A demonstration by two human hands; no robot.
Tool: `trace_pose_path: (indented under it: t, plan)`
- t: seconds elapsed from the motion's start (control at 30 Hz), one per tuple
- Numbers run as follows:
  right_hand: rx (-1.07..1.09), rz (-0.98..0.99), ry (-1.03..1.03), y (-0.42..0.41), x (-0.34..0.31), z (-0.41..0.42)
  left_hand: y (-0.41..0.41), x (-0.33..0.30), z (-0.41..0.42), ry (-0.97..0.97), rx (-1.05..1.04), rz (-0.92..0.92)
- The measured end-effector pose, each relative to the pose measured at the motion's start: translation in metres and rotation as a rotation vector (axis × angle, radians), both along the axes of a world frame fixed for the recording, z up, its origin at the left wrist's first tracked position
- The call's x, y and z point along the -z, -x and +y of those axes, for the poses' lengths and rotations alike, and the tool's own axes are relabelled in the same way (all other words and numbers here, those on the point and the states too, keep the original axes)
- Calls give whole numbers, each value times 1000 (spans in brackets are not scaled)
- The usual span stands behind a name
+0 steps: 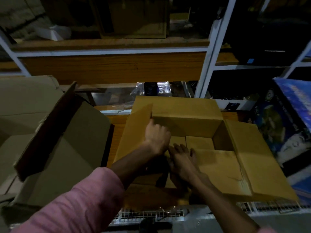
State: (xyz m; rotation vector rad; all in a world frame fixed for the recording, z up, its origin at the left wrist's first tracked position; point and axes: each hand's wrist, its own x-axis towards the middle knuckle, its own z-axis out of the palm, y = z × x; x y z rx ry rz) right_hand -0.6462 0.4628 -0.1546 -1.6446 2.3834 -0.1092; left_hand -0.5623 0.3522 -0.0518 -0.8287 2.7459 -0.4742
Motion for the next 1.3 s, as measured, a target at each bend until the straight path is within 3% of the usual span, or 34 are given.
trace_pose_path:
  t: [0.07,0.2,0.63,0.8,0.97,1.2,1.3]
  plan:
    - [6,18,-34,-3,2,7,-9,-12,9,93,-54,-68]
    - [52,-19,-18,-9,2,20,-40,-6,17,65,-191,-127]
    - [88,100,129,-38,11,45,-141,83,-8,-403,-440,394]
    - [107,140,189,-33,16,37,-129,90,-5,-369,-484,394]
    - [106,54,149,-21,9,19,-130,109,-5,-303,-478,438]
    - [31,2,-31,18,-8,-22,-127,108,-9,-313,-453,430]
    - [93,-31,112,21,-37,-31,-124,92,-8,-365,-485,428]
